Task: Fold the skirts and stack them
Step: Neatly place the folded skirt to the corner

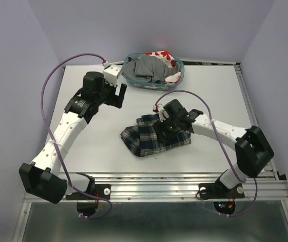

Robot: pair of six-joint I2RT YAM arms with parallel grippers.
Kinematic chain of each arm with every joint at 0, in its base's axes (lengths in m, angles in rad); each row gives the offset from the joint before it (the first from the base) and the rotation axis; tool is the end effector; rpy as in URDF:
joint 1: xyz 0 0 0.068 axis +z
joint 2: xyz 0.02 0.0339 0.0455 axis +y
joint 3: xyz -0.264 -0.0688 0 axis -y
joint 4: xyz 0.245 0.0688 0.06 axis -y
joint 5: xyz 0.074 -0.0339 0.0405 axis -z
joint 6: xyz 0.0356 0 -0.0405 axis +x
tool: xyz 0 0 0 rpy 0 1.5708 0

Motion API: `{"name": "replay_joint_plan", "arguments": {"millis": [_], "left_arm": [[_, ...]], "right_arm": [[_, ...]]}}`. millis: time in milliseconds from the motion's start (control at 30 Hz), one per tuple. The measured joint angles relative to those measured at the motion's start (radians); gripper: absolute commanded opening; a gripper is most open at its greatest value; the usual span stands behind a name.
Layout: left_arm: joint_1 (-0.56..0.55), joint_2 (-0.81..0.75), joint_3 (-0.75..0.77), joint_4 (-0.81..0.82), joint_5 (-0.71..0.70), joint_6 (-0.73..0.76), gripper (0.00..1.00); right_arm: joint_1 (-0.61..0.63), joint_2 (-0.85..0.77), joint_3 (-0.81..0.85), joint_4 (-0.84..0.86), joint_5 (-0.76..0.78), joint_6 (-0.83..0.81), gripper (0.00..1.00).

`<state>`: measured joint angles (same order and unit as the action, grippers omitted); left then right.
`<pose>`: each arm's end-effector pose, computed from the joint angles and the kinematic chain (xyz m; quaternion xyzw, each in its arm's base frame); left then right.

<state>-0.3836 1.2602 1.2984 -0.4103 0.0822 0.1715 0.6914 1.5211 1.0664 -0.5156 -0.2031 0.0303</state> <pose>0.2621 -0.1089 0.3944 0.2483 0.7871 -0.0934 0.5569 0.2380 0.2063 0.2337 -0.3368 0.8892 0.1945 0.2411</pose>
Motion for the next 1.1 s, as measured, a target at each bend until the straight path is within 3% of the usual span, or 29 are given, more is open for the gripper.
{"name": "replay_joint_plan", "arguments": {"millis": [233,433,600,733,900,1100], "left_arm": [[0.015,-0.053,-0.143,-0.014,-0.024,-0.006,0.99],[0.048,-0.083,-0.201,-0.021,-0.026,-0.035,0.98],[0.172,-0.090,-0.204,-0.017,0.010,-0.081,0.98],[0.268,-0.090,-0.204,-0.015,0.018,-0.103,0.98],[0.272,-0.090,-0.204,-0.005,0.037,-0.106,0.98],[0.248,-0.070,-0.204,0.040,0.029,-0.128,0.91]], "right_arm": [[0.012,0.188,0.019,0.001,0.087,0.021,0.72],[0.031,0.301,0.142,-0.016,0.125,0.085,0.68],[0.039,0.462,0.364,-0.029,0.131,0.175,0.67],[0.050,0.653,0.641,-0.024,0.113,0.246,0.67],[0.063,0.829,0.917,-0.013,0.071,0.290,0.72],[0.065,0.776,0.912,-0.032,0.066,0.302,0.86]]}}
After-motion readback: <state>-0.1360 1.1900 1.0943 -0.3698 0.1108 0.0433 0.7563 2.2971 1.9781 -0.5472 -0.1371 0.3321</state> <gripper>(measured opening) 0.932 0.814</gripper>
